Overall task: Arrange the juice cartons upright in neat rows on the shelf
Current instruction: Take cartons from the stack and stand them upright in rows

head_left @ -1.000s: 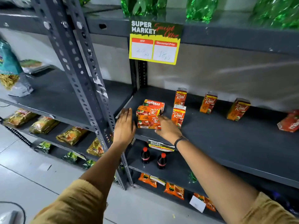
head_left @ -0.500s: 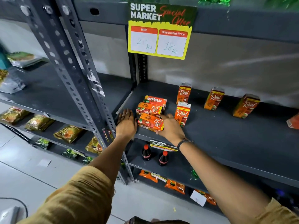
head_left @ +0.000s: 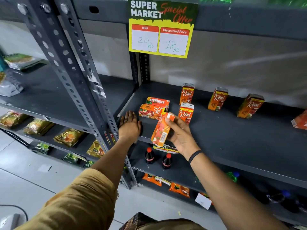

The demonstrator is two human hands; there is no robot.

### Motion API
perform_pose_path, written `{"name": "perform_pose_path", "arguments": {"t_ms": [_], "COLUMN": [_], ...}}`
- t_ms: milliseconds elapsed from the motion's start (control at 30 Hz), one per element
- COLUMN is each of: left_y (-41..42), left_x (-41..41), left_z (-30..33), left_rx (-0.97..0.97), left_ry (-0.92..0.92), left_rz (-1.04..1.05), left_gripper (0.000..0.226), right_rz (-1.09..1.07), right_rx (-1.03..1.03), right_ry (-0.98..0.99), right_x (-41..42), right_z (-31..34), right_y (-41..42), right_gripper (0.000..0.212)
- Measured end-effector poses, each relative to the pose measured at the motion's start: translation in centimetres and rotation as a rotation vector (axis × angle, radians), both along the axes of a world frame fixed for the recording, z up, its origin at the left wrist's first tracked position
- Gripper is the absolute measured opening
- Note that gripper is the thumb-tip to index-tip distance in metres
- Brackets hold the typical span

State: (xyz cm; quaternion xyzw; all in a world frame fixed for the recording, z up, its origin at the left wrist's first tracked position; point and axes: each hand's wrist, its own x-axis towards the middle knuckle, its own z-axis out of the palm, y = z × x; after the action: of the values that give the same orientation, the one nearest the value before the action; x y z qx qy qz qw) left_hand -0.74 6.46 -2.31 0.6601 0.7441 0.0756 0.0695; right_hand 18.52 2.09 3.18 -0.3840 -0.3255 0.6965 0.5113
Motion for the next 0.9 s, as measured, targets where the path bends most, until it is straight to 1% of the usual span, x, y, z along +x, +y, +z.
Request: {"name": "perform_pose_path", "arguments": {"t_ms": [67,100,233,333,433,567,600,700,767,833,900], "left_y": [0.0,-0.1,-0.3,-0.4,-0.4,0.0,0.0,-0.1,-0.1,-0.1,-0.1], "left_x": [0.4,0.7,0.9,0.6,0.7,1.5,1.6,1.7,1.7,1.6,1.7], "left_z": [0.0,0.0,-0.1,-0.2,-0.1,0.2,0.2,0.1,0.1,0.0,0.0], "left_rx": [-0.001,0.002,0.014,0.017,0.004,-0.002,0.005,0.007,0.008,0.014,0.016], "left_ry": [0.005,0.007,0.017,0.036,0.038,-0.004,0.001,0.028,0.039,0.044,0.041], "left_rz": [0.007,0.007,-0.005,-0.021,-0.024,0.057,0.066,0.065,0.059,0.062,0.062], "left_gripper": [0.057,0.057,0.057,0.058,0.059,0.061,0.061,0.061,0.061,0.061,0.061], "right_rz": [-0.025,-0.033,0.080,0.124,0.139,0.117,0.109,0.082,0.058,0.020,-0.027], "right_rx": [-0.095,-0.144,-0.266,-0.286,-0.184,-0.087,-0.075,-0.087,-0.085,-0.068,-0.056], "right_ry": [0.095,0.122,0.233,0.282,0.263,0.175,0.145,0.071,0.046,0.019,-0.031], "right_x": [-0.1,-0.1,-0.1,0.2,0.3,0.9,1.2,2.0,2.6,3.5,5.1], "right_z": [-0.3,-0.4,-0.9,-1.0,-1.2,-1.8,-1.8,-1.7,-1.6,-1.5,-1.1], "right_y": [-0.2,-0.1,-0.3,-0.9,-1.6,-2.1,-2.2,-2.7,-2.8,-3.0,-3.0], "right_gripper": [0.018,0.019,0.039,0.051,0.049,0.046,0.041,0.018,0.017,0.026,0.028]}}
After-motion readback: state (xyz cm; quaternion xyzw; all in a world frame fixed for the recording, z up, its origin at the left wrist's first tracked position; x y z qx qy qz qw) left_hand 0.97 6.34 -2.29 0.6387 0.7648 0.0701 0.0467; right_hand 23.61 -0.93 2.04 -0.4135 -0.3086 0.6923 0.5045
